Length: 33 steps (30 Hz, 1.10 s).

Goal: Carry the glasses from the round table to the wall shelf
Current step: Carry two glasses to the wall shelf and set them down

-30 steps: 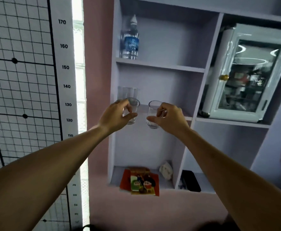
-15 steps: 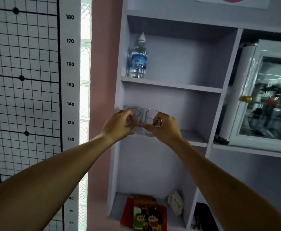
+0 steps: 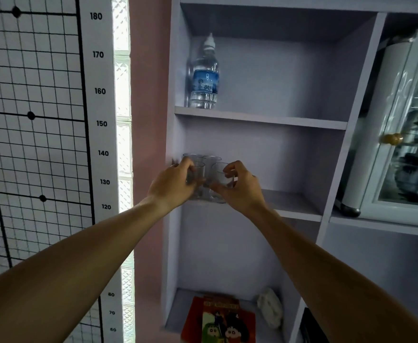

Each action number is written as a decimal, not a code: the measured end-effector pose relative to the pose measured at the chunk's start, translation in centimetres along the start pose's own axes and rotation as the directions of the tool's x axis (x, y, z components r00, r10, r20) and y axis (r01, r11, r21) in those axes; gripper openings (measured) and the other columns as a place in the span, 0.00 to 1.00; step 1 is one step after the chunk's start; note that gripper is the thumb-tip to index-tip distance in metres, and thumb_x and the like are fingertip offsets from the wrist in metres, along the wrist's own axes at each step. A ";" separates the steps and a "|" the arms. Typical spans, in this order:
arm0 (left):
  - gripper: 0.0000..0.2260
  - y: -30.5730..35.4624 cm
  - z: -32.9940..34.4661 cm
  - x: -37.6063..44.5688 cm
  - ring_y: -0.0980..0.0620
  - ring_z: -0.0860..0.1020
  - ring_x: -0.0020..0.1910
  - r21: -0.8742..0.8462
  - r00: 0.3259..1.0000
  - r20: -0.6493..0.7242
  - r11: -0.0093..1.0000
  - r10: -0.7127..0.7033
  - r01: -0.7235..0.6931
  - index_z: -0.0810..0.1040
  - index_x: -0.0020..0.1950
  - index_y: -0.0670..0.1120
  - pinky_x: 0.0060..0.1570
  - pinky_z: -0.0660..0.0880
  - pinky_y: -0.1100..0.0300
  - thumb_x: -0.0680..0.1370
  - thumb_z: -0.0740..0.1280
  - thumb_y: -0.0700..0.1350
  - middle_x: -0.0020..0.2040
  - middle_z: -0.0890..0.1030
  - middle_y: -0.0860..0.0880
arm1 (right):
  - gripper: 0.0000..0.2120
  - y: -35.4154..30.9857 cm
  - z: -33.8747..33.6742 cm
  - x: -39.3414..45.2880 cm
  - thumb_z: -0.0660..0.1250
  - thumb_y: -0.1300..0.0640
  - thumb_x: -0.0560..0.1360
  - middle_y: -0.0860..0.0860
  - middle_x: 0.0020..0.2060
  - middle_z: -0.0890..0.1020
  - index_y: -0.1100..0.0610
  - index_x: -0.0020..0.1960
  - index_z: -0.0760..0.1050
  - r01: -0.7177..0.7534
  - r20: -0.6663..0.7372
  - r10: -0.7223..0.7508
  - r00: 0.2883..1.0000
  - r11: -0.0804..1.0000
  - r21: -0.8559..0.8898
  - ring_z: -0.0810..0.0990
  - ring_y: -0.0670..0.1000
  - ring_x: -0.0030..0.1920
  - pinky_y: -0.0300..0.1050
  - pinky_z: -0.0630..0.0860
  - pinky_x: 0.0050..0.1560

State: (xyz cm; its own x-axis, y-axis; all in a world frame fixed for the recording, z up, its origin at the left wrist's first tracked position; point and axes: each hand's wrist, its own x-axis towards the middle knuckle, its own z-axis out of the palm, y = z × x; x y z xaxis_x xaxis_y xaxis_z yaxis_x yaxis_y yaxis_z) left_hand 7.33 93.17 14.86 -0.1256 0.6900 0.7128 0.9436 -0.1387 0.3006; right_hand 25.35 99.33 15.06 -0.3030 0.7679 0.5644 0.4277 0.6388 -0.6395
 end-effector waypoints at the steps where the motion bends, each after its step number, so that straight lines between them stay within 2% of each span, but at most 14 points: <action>1: 0.18 0.0 0.0 0.0 0.45 0.82 0.45 0.029 1.000 -0.007 1.000 0.004 -0.004 0.69 0.58 0.48 0.39 0.73 0.59 0.77 0.67 0.58 0.51 0.83 0.47 | 0.27 0.2 0.2 0.1 0.78 0.43 0.69 0.50 0.57 0.81 0.51 0.61 0.71 -0.008 0.005 0.008 1.000 1.000 0.013 0.82 0.54 0.50 0.50 0.83 0.46; 5: 0.27 -0.4 0.0 0.2 0.45 0.83 0.41 0.206 0.998 -0.049 0.978 0.027 -0.017 0.66 0.62 0.49 0.38 0.80 0.55 0.73 0.65 0.66 0.48 0.84 0.46 | 0.31 1.0 1.0 0.7 0.78 0.44 0.69 0.51 0.59 0.79 0.50 0.65 0.68 -0.034 -0.019 0.036 0.999 0.995 0.097 0.83 0.53 0.49 0.46 0.83 0.41; 7: 0.28 -0.6 0.0 0.3 0.45 0.84 0.39 0.281 0.996 -0.077 0.959 0.046 -0.022 0.66 0.64 0.50 0.37 0.80 0.55 0.73 0.64 0.68 0.48 0.84 0.47 | 0.33 1.4 1.4 1.0 0.79 0.46 0.68 0.52 0.58 0.79 0.50 0.66 0.67 -0.030 -0.060 0.039 0.997 0.989 0.143 0.83 0.52 0.48 0.45 0.83 0.41; 10: 0.29 -0.7 -0.1 0.2 0.48 0.82 0.34 0.363 0.992 -0.103 0.931 0.077 -0.035 0.66 0.64 0.50 0.34 0.78 0.59 0.73 0.63 0.68 0.44 0.84 0.48 | 0.35 1.9 2.3 1.2 0.80 0.46 0.67 0.52 0.52 0.79 0.50 0.66 0.64 -0.056 -0.108 0.075 0.991 0.983 0.173 0.82 0.52 0.45 0.44 0.81 0.41; 12: 0.29 -0.9 -0.1 0.3 0.49 0.80 0.31 0.375 0.990 -0.120 0.927 0.072 -0.022 0.66 0.64 0.50 0.32 0.75 0.60 0.73 0.63 0.68 0.40 0.84 0.49 | 0.33 2.3 2.9 1.5 0.80 0.43 0.66 0.53 0.47 0.80 0.50 0.60 0.64 -0.087 -0.121 0.108 0.987 0.981 0.172 0.80 0.51 0.43 0.45 0.80 0.41; 14: 0.28 -1.2 0.0 0.3 0.47 0.80 0.31 0.356 0.990 -0.129 0.934 0.063 -0.013 0.66 0.64 0.50 0.32 0.74 0.60 0.74 0.64 0.67 0.38 0.83 0.48 | 0.28 2.6 3.4 1.9 0.79 0.40 0.67 0.53 0.47 0.80 0.51 0.54 0.66 -0.098 -0.120 0.116 0.986 0.985 0.143 0.79 0.51 0.43 0.46 0.78 0.40; 17: 0.25 -1.4 0.2 0.2 0.45 0.82 0.35 0.327 0.992 -0.112 0.945 0.057 -0.018 0.64 0.67 0.50 0.34 0.76 0.58 0.76 0.66 0.61 0.42 0.84 0.46 | 0.21 2.7 3.9 2.6 0.76 0.43 0.70 0.54 0.48 0.78 0.54 0.49 0.70 -0.078 -0.097 0.087 0.992 0.993 0.090 0.76 0.51 0.42 0.37 0.68 0.34; 19: 0.24 -1.4 0.4 0.2 0.43 0.82 0.37 0.311 0.994 -0.101 0.950 0.048 -0.014 0.64 0.67 0.50 0.36 0.77 0.56 0.76 0.68 0.56 0.44 0.84 0.45 | 0.17 2.7 4.1 2.8 0.75 0.45 0.73 0.54 0.48 0.78 0.54 0.48 0.71 -0.069 -0.087 0.075 0.993 0.995 0.075 0.75 0.51 0.42 0.34 0.66 0.34; 24: 0.17 -2.1 1.5 0.0 0.40 0.82 0.37 0.357 0.994 -0.083 0.933 0.066 -0.032 0.65 0.61 0.50 0.35 0.73 0.56 0.77 0.68 0.47 0.41 0.84 0.46 | 0.14 3.2 4.1 2.5 0.75 0.48 0.73 0.52 0.44 0.76 0.55 0.44 0.74 -0.002 -0.116 0.005 0.993 1.000 0.026 0.74 0.48 0.37 0.32 0.65 0.33; 26: 0.15 -2.2 1.6 0.0 0.39 0.82 0.38 0.390 0.994 -0.078 0.920 0.082 -0.045 0.67 0.60 0.50 0.35 0.73 0.55 0.77 0.68 0.47 0.41 0.85 0.46 | 0.13 3.4 4.1 2.5 0.75 0.49 0.73 0.52 0.42 0.78 0.56 0.43 0.75 0.030 -0.120 -0.029 0.992 0.999 0.013 0.74 0.48 0.36 0.33 0.66 0.33; 30: 0.11 -2.3 1.8 0.0 0.38 0.82 0.41 0.418 0.992 -0.071 0.906 0.104 -0.065 0.71 0.58 0.51 0.36 0.66 0.57 0.76 0.67 0.46 0.43 0.85 0.46 | 0.10 3.7 4.2 2.6 0.74 0.50 0.73 0.52 0.41 0.82 0.55 0.44 0.77 0.037 -0.076 -0.034 0.997 0.999 0.035 0.80 0.50 0.39 0.35 0.72 0.36; 33: 0.11 -2.2 1.9 -0.3 0.39 0.82 0.43 0.397 0.995 -0.039 0.915 0.088 -0.066 0.73 0.58 0.51 0.38 0.69 0.57 0.76 0.66 0.46 0.45 0.85 0.47 | 0.08 3.8 4.1 2.6 0.74 0.52 0.74 0.52 0.41 0.83 0.55 0.45 0.78 0.029 -0.045 -0.026 0.999 0.998 0.059 0.82 0.51 0.41 0.35 0.73 0.36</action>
State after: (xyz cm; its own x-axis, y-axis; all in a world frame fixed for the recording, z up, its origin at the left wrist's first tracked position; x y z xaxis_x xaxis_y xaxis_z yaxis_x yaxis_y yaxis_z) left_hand 5.87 94.63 12.83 -0.0536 0.6470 0.7606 0.9937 0.1100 -0.0235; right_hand 22.69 103.95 11.98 -0.2756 0.7481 0.6037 0.3675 0.6623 -0.6529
